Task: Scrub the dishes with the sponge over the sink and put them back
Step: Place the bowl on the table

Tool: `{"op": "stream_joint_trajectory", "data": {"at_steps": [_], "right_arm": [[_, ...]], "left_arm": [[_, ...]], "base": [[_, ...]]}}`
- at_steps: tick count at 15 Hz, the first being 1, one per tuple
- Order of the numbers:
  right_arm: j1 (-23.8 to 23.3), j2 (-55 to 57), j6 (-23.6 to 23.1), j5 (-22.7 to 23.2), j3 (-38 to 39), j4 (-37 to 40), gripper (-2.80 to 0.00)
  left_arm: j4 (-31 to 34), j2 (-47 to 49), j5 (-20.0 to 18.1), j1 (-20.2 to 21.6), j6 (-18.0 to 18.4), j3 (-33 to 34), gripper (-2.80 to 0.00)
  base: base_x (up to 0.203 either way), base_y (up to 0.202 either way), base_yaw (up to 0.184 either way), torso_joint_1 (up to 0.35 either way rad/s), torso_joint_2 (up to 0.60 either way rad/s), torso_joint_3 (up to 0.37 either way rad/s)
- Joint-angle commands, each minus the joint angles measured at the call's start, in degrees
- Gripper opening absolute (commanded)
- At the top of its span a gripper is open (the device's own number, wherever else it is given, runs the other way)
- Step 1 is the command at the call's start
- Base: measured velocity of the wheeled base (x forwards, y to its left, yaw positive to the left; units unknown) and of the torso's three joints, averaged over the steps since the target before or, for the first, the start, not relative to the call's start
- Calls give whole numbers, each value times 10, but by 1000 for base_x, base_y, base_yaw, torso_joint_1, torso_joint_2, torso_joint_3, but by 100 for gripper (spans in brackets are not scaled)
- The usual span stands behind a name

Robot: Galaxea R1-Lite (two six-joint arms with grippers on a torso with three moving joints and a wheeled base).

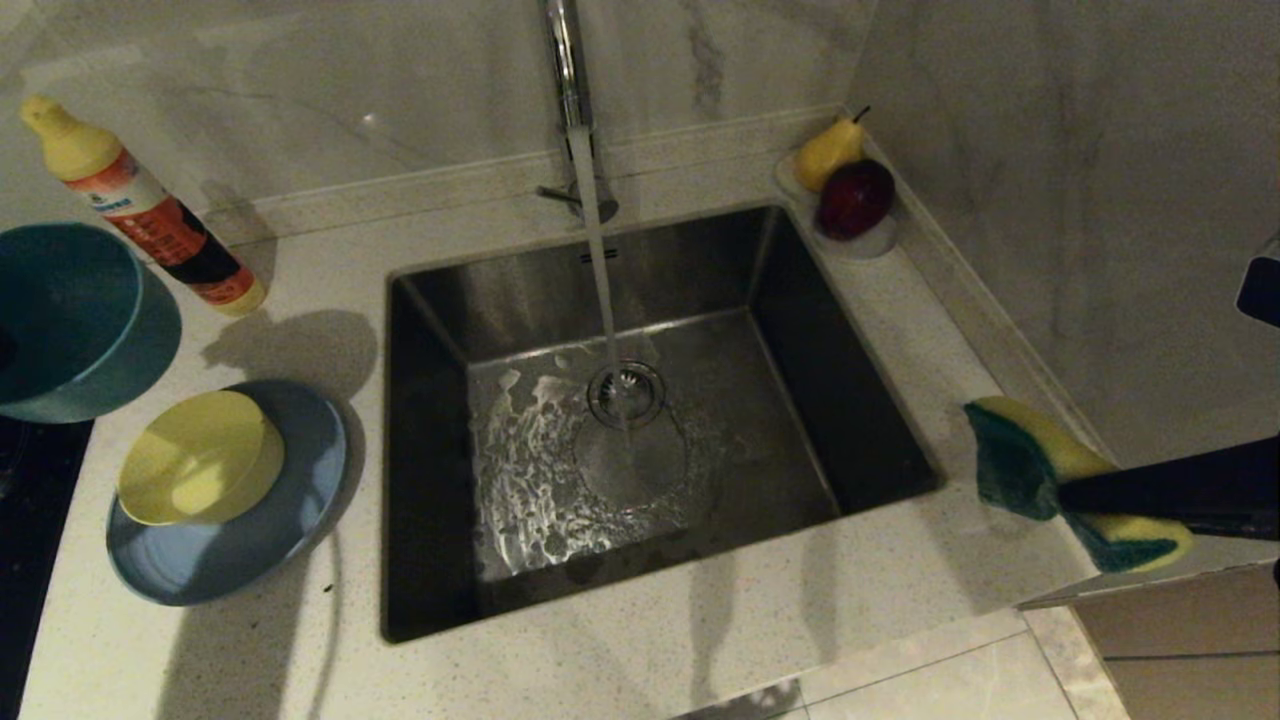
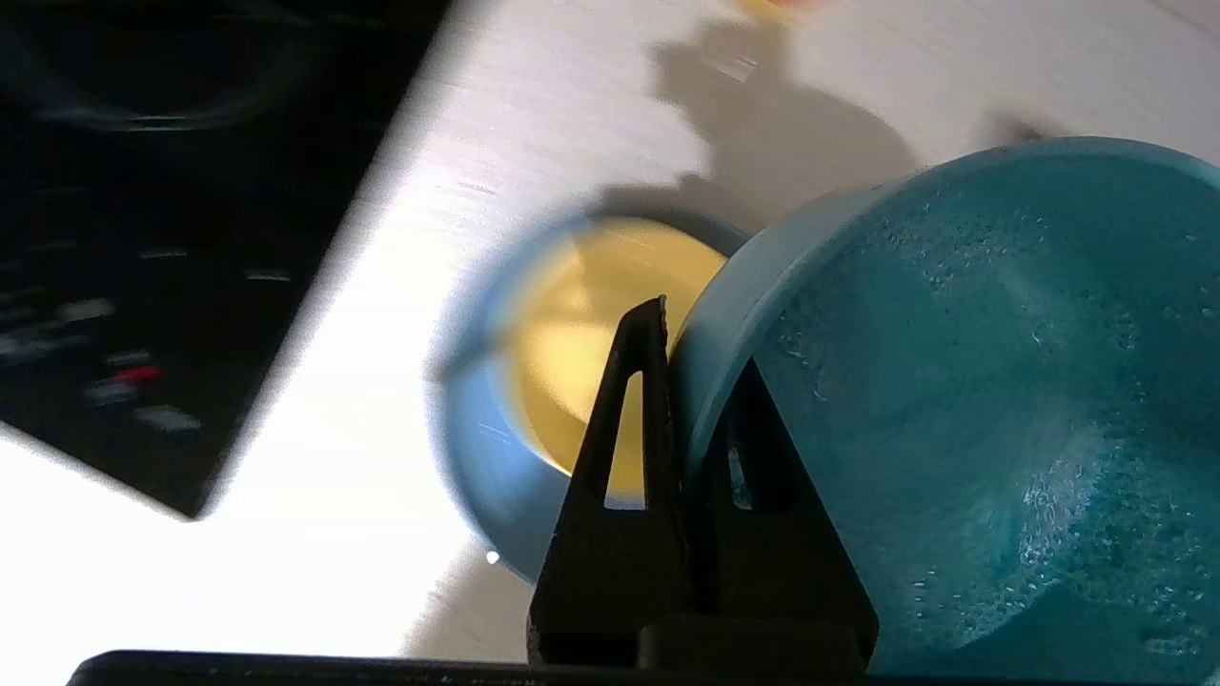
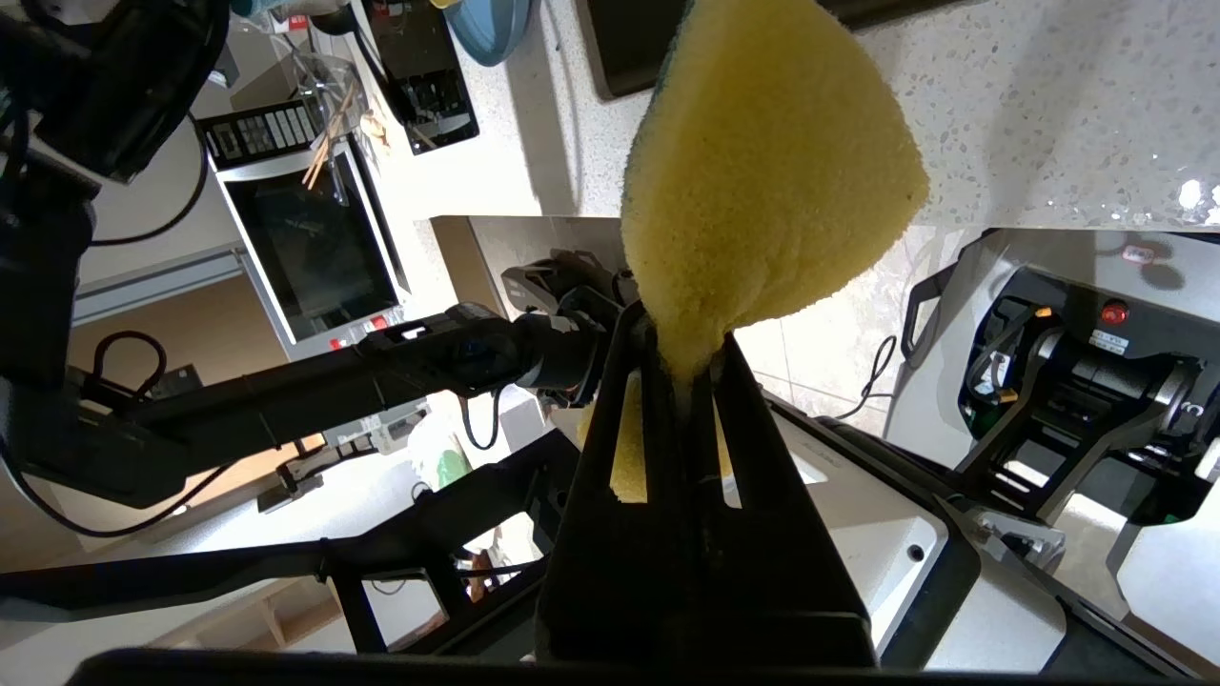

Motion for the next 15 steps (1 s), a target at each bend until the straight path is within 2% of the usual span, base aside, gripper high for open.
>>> {"op": "stream_joint_trajectory", "data": {"at_steps": [1, 6, 8, 11, 15], "right_arm": [[0, 6, 0, 2, 0, 0, -280], [0, 12, -3, 3, 31, -10, -280], [0, 25, -4, 10, 44, -43, -280], [0, 24, -4, 12, 42, -44, -280], [1, 21, -14, 27, 57, -44, -280]], "left_arm": [[-2, 47, -1, 72, -6, -4, -280], [-47, 147, -9, 138, -20, -9, -280], [-62, 205, -29, 163, -38, -25, -280], [-63, 282, -55, 230, -62, -78, -280], [-63, 325, -95, 295, -95, -123, -280]], "base": [[0, 0, 0, 0, 0, 0], [0, 0, 0, 0, 0, 0], [0, 0, 0, 0, 0, 0], [0, 0, 0, 0, 0, 0], [0, 0, 0, 0, 0, 0]]}}
